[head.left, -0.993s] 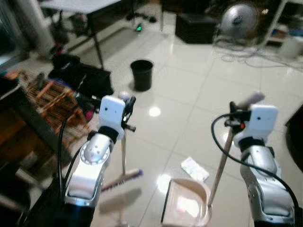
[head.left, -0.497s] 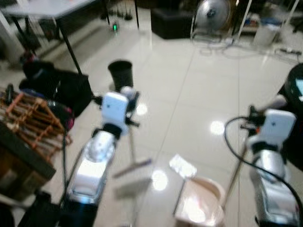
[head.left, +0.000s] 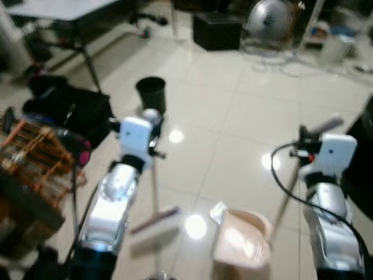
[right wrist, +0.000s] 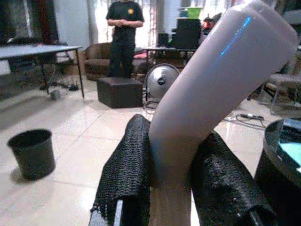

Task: Sweep floor

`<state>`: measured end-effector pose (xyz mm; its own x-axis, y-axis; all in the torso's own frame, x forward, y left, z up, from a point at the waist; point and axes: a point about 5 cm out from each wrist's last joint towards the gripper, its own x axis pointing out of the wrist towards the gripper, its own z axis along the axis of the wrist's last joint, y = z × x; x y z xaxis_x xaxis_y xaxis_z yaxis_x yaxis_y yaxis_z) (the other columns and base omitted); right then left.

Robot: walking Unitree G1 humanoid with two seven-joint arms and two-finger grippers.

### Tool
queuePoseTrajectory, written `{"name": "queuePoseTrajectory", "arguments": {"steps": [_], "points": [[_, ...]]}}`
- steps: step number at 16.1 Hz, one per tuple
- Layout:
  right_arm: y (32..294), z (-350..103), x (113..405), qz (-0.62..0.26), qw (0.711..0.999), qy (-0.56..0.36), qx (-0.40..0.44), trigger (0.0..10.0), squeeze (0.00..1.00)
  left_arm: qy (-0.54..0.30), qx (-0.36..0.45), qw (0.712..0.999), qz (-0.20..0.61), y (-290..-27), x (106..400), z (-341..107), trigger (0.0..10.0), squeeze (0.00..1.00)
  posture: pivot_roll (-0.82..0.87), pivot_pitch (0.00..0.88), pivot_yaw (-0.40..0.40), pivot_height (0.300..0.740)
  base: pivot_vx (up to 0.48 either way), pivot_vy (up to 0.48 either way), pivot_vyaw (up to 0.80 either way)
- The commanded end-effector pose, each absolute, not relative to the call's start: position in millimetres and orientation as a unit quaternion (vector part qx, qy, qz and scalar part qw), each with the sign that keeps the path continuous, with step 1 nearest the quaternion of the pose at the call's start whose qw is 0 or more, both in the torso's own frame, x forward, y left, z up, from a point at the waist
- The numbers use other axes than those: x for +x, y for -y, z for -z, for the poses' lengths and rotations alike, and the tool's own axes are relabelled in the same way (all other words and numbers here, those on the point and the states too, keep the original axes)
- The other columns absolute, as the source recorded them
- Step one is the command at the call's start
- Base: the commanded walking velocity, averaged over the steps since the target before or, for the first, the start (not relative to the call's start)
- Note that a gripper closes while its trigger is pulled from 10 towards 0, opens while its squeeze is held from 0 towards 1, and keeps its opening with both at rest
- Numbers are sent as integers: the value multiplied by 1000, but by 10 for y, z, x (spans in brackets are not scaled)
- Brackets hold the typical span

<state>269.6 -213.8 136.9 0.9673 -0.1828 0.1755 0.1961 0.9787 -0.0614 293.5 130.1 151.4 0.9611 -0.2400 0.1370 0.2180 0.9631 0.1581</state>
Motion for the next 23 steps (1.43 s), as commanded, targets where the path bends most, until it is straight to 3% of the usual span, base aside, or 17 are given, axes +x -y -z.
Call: {"name": "queuePoseTrajectory", "arguments": {"steps": [1, 13, 17, 20, 23], "points": [[2246, -1383, 2684, 112, 989, 85, -50, 10000, 0, 98, 73, 985, 123, -1231, 2939, -1597, 10000, 0, -11, 59, 63, 740, 368, 0, 0], [2472, -1309, 2666, 153, 983, 87, -57, 10000, 0, 82, 73, 983, 148, -1095, 3013, -1507, 10000, 0, -19, 128, 100, 740, 370, 0, -93], [2709, -1305, 2646, 193, 972, 96, -91, 10000, 0, 86, 62, 984, 146, -1052, 3061, -1515, 10000, 0, -11, 163, 88, 740, 369, 0, 0], [2856, -1241, 2596, 222, 962, 93, -126, 10000, 0, 83, 36, 988, 126, -1075, 3110, -1467, 10000, 0, -1, 200, 93, 740, 0, 0, 0], [2963, -1201, 2543, 222, 958, 104, -148, 10000, 0, 98, 4, 994, 55, -1209, 3201, -1428, 10000, 0, 22, 225, 112, 740, 0, 0, 0]]}}
